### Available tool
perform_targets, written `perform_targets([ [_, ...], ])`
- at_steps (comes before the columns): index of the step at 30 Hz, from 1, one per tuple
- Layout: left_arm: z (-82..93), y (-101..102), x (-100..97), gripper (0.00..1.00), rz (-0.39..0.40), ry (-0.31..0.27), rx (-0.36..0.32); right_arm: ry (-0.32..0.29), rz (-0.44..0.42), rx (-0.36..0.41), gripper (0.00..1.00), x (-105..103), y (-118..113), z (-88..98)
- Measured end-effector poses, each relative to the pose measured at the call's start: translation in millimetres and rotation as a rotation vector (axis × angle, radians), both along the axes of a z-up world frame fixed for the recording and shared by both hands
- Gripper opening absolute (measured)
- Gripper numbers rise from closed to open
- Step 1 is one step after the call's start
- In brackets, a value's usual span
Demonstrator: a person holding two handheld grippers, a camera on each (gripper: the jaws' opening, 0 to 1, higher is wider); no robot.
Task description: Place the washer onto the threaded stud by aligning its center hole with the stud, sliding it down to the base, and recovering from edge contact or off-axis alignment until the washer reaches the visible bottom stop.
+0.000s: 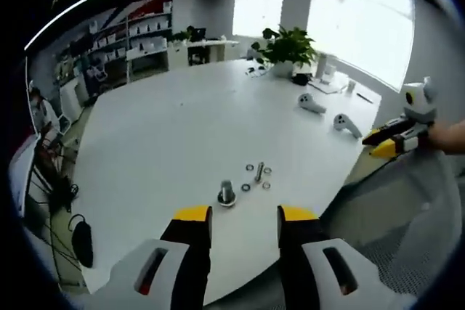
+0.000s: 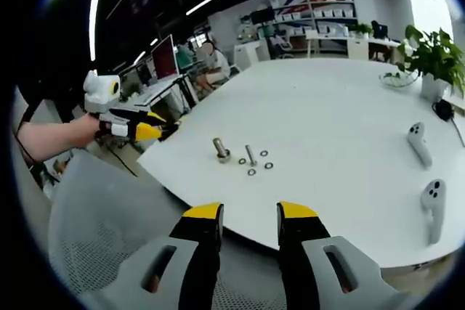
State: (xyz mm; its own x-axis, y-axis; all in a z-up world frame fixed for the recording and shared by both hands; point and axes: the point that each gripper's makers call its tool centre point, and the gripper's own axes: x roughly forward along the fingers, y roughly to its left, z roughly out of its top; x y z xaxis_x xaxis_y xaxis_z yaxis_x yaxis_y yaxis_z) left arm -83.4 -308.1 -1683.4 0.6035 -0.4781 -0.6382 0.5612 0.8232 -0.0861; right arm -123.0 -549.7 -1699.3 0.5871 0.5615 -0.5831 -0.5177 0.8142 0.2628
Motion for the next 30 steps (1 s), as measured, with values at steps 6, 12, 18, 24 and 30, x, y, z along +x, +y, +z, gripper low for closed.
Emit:
perform_targets([
  [6, 11.4, 5, -20.2, 0.34, -0.002, -0.011, -0.024, -0.005, -0.013, -0.003, 0.32, 1, -2, 0.9],
  [12, 18.0, 16, -32.0, 0.34, -0.006, -0.036, -0.017, 0.006, -0.009, -0.021, 0.32, 0, -2, -2.6],
  [18, 18.4, 26, -40.2, 0.35, 0.029, -0.034, -0.063, 0.012, -0.009, -0.031, 0.32, -1, -3, -3.4],
  [24, 11.0, 28, -48.3, 0.35, 0.037, -0.033, -0.067, 0.017, -0.010, -0.039, 0.32, -1, -4, -5.4],
  [30, 5.4, 29, -52.2, 0.34, 0.087, -0.025, -0.084, 0.029, -0.002, -0.053, 0.32, -2, -4, -8.6],
])
